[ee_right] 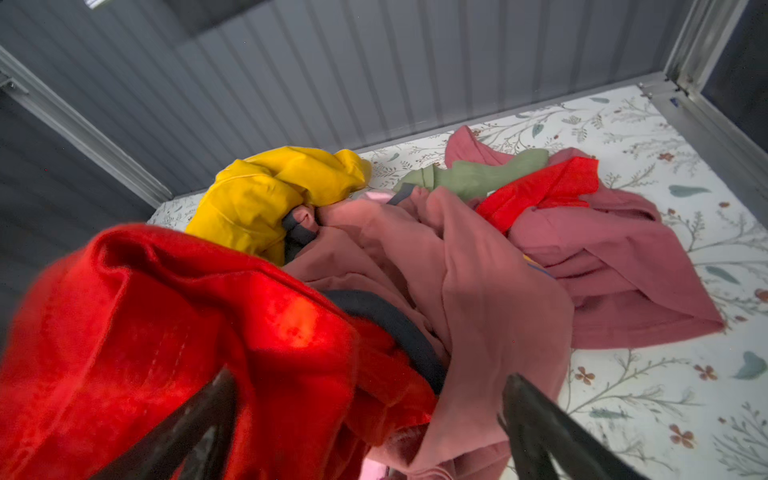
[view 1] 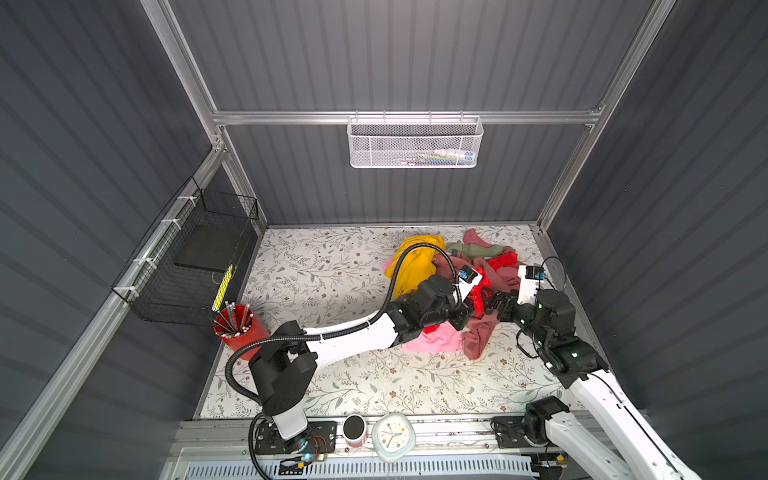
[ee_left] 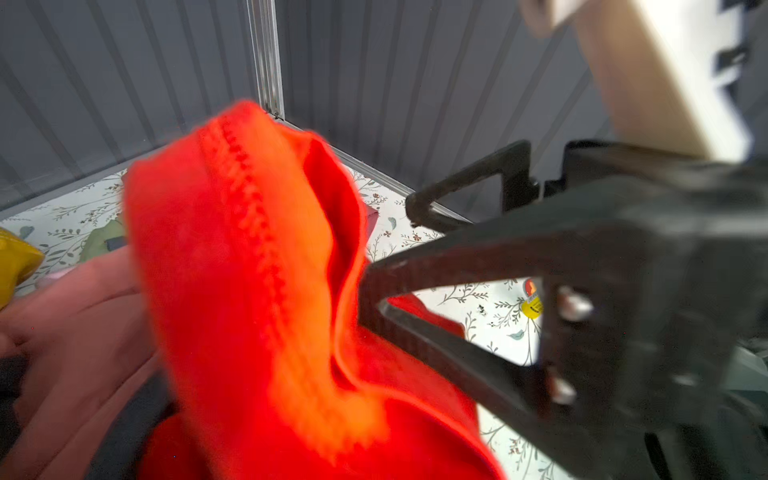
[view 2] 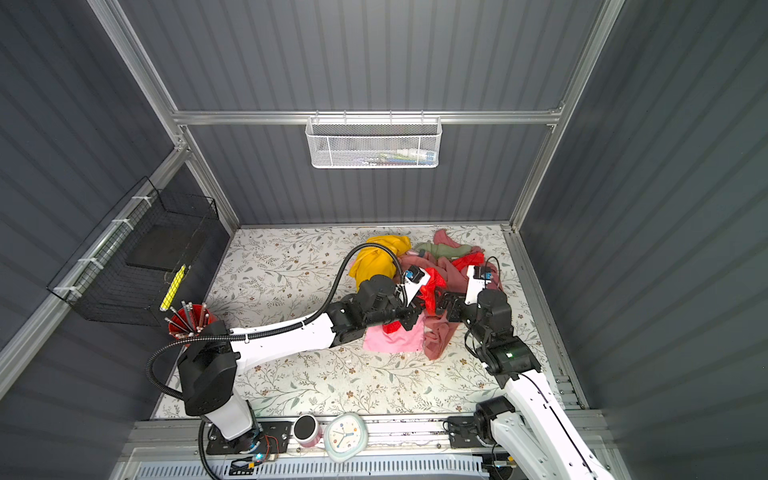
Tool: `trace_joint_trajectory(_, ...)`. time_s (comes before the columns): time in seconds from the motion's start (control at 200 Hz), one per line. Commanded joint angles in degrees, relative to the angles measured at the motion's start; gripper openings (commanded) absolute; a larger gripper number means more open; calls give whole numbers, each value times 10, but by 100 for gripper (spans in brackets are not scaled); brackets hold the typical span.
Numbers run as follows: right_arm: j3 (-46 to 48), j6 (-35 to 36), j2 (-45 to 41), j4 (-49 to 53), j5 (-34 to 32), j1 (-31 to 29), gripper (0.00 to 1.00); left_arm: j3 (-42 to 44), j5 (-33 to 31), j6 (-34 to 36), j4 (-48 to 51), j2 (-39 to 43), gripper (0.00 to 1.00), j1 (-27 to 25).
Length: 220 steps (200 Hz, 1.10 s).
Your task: Pick out a specific cloth from the pile
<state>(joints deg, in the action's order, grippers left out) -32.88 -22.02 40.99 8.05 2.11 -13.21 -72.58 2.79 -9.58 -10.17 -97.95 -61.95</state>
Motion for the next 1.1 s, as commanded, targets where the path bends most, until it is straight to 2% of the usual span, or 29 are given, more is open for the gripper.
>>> trace_joint_trajectory(0.0, 39, -50, -7, -57, 38, 31, 99, -37, -28, -32, 28, 27, 0, -14)
trace_joint_trajectory(0.255, 100, -109, 2, -135, 125, 107, 99, -68, -61, -52, 52, 38, 0, -24)
trace_joint_trajectory(0.405, 107, -125, 47, -147, 153, 133, 98, -102, -65, -47, 65, 39, 0, -29)
trace_joint_trajectory(0.69, 92, -130, 138, -158, 158, 140, 88, -142, -64, -35, 85, 34, 0, -46)
trace_joint_trajectory(1.096, 78, -127, 212, -174, 153, 140, 82, -205, -104, 1, 134, 29, 0, -72)
